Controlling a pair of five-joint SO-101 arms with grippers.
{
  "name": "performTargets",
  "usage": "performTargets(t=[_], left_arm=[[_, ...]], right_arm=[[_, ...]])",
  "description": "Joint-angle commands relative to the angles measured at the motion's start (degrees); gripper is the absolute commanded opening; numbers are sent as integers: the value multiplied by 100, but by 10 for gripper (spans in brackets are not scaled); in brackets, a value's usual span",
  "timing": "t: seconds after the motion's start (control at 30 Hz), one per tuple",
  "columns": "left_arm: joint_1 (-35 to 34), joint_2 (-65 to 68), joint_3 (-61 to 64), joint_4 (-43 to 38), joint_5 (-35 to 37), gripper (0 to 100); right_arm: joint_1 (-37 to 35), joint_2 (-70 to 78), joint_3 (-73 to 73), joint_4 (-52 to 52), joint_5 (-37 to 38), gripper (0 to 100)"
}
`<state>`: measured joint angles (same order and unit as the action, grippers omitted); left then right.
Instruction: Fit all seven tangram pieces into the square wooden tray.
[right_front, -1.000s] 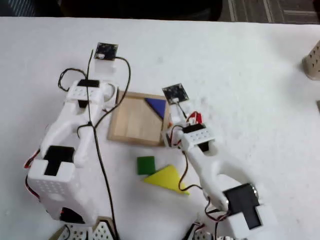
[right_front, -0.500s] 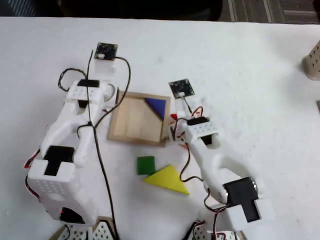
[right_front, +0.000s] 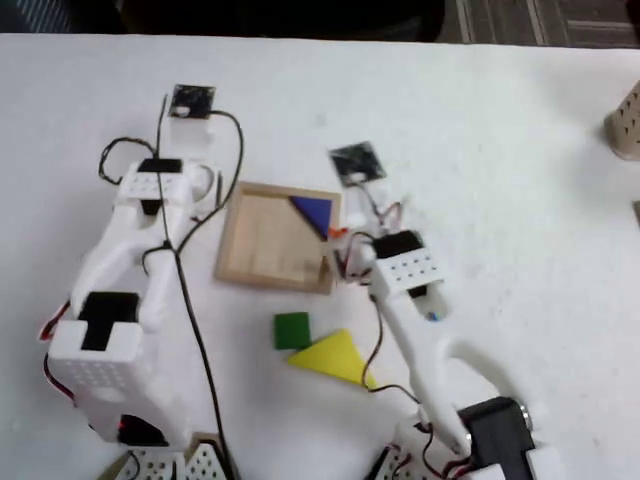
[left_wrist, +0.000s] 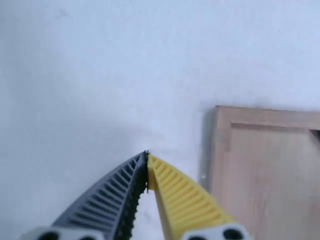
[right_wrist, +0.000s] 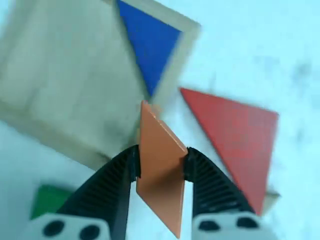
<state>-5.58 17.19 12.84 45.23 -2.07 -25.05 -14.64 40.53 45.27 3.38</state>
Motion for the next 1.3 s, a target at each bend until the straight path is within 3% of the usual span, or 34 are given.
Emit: performTargets(t=[0.0, 0.13, 0.37, 0.47, 0.6, 0.73, 0.87, 1.0, 1.17, 1.27], left_arm=[[-180, -365, -44, -290, -9, 24], [-180, -365, -35, -308, -9, 24], [-180, -365, -44, -308, -9, 24], [-180, -365, -62, -308, -9, 24], [-154, -365, -62, -308, -9, 24], [-145, -365, -53, -308, -9, 24], [-127, -391, -18, -281, -9, 24], [92, -418, -9, -9, -53, 23], [435, -620, 176, 255, -105, 22], [743, -963, 642, 167, -826, 22]], right_arm=[[-593, 215, -756, 22, -70, 19], [-980, 1174, -1653, 22, -70, 36], [-927, 3090, -3393, 154, -18, 119], [-936, 3626, -4053, 629, 62, 162], [-971, 3978, -4879, 1578, 747, 229], [-822, 3925, -5213, 2211, 738, 245], [-488, 3433, -5169, 2800, 738, 237], [-101, 2677, -4527, 2976, 738, 124], [365, 1578, -3077, 2316, 738, 15], [602, 1033, -2145, 1622, 738, 24]])
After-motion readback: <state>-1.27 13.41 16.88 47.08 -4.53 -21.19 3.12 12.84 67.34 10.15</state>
